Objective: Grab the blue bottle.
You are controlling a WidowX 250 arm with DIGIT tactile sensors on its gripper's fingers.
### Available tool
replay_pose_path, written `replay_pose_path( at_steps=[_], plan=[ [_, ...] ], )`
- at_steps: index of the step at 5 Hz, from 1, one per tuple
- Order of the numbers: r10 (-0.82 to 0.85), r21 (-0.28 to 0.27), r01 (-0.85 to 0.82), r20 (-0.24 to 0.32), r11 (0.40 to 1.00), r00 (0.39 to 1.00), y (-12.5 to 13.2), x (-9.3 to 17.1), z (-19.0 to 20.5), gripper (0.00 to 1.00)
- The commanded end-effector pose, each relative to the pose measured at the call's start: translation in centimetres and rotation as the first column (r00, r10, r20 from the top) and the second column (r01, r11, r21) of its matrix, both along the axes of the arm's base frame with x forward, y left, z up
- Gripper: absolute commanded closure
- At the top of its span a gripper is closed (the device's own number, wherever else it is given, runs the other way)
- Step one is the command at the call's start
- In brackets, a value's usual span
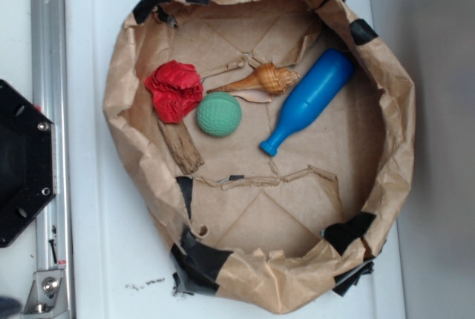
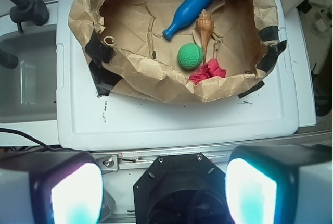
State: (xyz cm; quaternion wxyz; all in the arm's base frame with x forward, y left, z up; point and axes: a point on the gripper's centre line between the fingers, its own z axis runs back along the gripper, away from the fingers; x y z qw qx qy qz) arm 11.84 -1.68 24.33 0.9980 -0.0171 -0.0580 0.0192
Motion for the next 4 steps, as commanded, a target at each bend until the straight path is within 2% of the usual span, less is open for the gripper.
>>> replay_pose_path(
  at_steps=[1,2,3,4],
  plan=[
    [0.000,0.000,0.000,0.000,1.000,1.000,0.0,0.0,0.0,0.00],
    [0.110,0.057,-0.113,0.064,0.992,0.992,2.7,4.5,-5.0,0.00],
    [0.153,0.099,-0.164,0.115,0.981,0.982,3.7,8.5,-9.7,0.00],
    [0.162,0.033,-0.171,0.190,0.985,0.968,4.0,12.2,-10.9,0.00]
  ],
)
